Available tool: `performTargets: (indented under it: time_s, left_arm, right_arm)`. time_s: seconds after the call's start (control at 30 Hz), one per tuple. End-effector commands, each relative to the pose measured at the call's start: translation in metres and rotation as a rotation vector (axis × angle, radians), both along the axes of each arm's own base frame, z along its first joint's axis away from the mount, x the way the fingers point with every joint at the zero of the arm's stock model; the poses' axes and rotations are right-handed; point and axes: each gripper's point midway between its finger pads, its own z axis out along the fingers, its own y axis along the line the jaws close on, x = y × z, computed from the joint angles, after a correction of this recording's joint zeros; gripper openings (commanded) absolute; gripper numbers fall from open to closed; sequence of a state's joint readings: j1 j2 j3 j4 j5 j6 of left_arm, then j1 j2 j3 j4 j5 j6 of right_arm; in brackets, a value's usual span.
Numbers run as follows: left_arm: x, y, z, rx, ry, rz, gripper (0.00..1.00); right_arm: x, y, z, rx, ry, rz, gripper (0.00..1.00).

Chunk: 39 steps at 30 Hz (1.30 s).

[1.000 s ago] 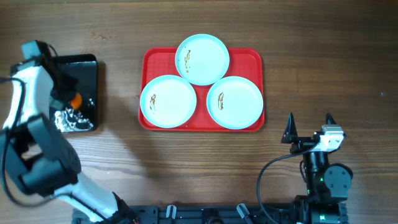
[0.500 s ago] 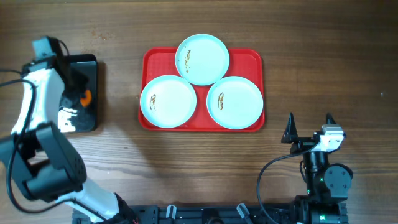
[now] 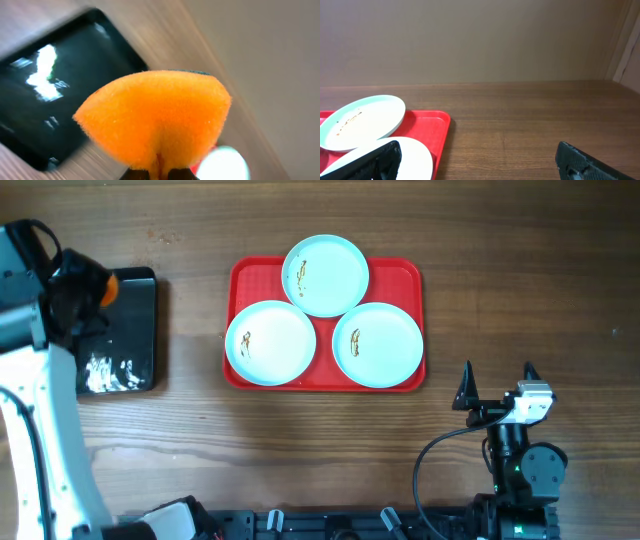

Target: Clean dirty plates on tray and stack at the side

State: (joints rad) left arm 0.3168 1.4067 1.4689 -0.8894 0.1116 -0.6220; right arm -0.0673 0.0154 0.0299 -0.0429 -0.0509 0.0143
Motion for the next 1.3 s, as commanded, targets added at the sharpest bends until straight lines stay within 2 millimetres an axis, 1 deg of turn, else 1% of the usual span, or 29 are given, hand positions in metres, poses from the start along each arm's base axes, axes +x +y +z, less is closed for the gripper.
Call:
performTargets:
  time_s: [0.0,0.07,0.17,0.2,0.23,0.27,0.33,0.37,0.43,0.5,0.53,0.57,0.6,0.63,0.67,0.73,0.8,0.83,0.9,0.93,0.97,1.0,1.03,1.13,1.2,1.23,1.27]
  left_arm:
    - [0.004,-0.073,-0.015,-0.174,0.032,-0.256,0.04]
    - [0.003,-0.1,-0.025,-0.159,0.06,-0.353,0.04]
    - [-0.002,-0.144,-0.042,-0.133,0.114,-0.51,0.04]
    - [-0.004,-0.153,-0.047,-0.132,0.132,-0.533,0.04]
    - [-0.007,-0.165,-0.056,-0.122,0.162,-0.563,0.04]
    - [-0.01,-0.174,-0.062,-0.109,0.184,-0.585,0.04]
    - [-0.014,-0.186,-0.077,-0.062,0.23,-0.609,0.04]
    - [-0.015,-0.189,-0.085,-0.03,0.254,-0.612,0.04]
    - [-0.015,-0.192,-0.1,0.028,0.302,-0.609,0.04]
    - [-0.014,-0.193,-0.113,0.064,0.344,-0.609,0.04]
    - [-0.013,-0.195,-0.12,0.07,0.363,-0.613,0.04]
    - [-0.013,-0.196,-0.124,0.069,0.374,-0.616,0.04]
    - [-0.012,-0.197,-0.13,0.066,0.39,-0.617,0.04]
    - [-0.011,-0.197,-0.136,0.064,0.405,-0.617,0.04]
    - [-0.01,-0.197,-0.143,0.062,0.423,-0.617,0.04]
    - [-0.008,-0.198,-0.153,0.049,0.447,-0.602,0.04]
    - [-0.009,-0.2,-0.162,0.019,0.474,-0.571,0.04]
    - [-0.01,-0.203,-0.166,-0.003,0.489,-0.563,0.04]
    - [-0.012,-0.21,-0.171,-0.036,0.503,-0.578,0.04]
    - [-0.012,-0.213,-0.171,-0.044,0.501,-0.585,0.04]
    - [-0.008,-0.218,-0.171,-0.047,0.484,-0.596,0.04]
    - [-0.006,-0.221,-0.171,-0.045,0.474,-0.602,0.04]
    - [-0.004,-0.225,-0.17,-0.041,0.459,-0.611,0.04]
    - [0.0,-0.237,-0.167,-0.034,0.426,-0.64,0.04]
    - [-0.001,-0.243,-0.167,-0.026,0.421,-0.656,0.04]
    - [-0.002,-0.244,-0.168,-0.006,0.425,-0.657,0.04]
    - [-0.003,-0.243,-0.168,0.011,0.429,-0.653,0.04]
  right_arm:
    - [0.0,-0.001,0.0,0.014,-0.008,-0.006,1.0]
    - [0.0,-0.002,0.002,0.01,-0.014,-0.009,1.0]
    - [0.0,0.0,0.01,0.019,-0.046,-0.001,1.0]
    - [0.0,0.004,0.013,0.045,-0.06,0.022,1.0]
    - [-0.001,0.015,0.016,0.126,-0.069,0.087,1.0]
    - [-0.002,0.028,0.015,0.218,-0.052,0.165,1.0]
    - [-0.008,0.053,0.008,0.414,0.021,0.305,1.0]
    - [-0.009,0.059,0.009,0.518,0.04,0.337,1.0]
    - [-0.011,0.061,0.02,0.822,0.051,0.353,1.0]
    - [-0.013,0.067,0.021,1.099,0.12,0.377,1.0]
    - [-0.015,0.071,0.026,1.125,0.123,0.408,1.0]
    - [-0.017,0.074,0.034,1.116,0.107,0.447,1.0]
    - [-0.025,0.083,0.051,1.052,0.06,0.539,1.0]
    - [-0.029,0.088,0.062,1.021,0.031,0.592,1.0]
    - [-0.037,0.094,0.077,0.998,-0.005,0.662,0.99]
    - [-0.046,0.099,0.098,0.993,-0.038,0.73,1.0]
    - [-0.05,0.103,0.113,0.981,-0.037,0.76,1.0]
    - [-0.052,0.106,0.121,0.943,-0.033,0.782,1.0]
    - [-0.055,0.121,0.133,0.793,0.017,0.856,1.0]
    - [-0.055,0.127,0.135,0.74,0.054,0.885,1.0]
    - [-0.054,0.142,0.132,0.616,0.166,0.972,1.0]
    - [-0.05,0.147,0.128,0.579,0.245,1.011,1.0]
    - [-0.042,0.151,0.124,0.573,0.343,1.035,1.0]
    - [-0.024,0.156,0.119,0.572,0.514,1.064,1.0]
    - [-0.009,0.16,0.112,0.54,0.617,1.03,1.0]
    - [0.001,0.161,0.105,0.502,0.684,0.973,1.0]
    - [0.006,0.162,0.1,0.472,0.726,0.932,1.0]
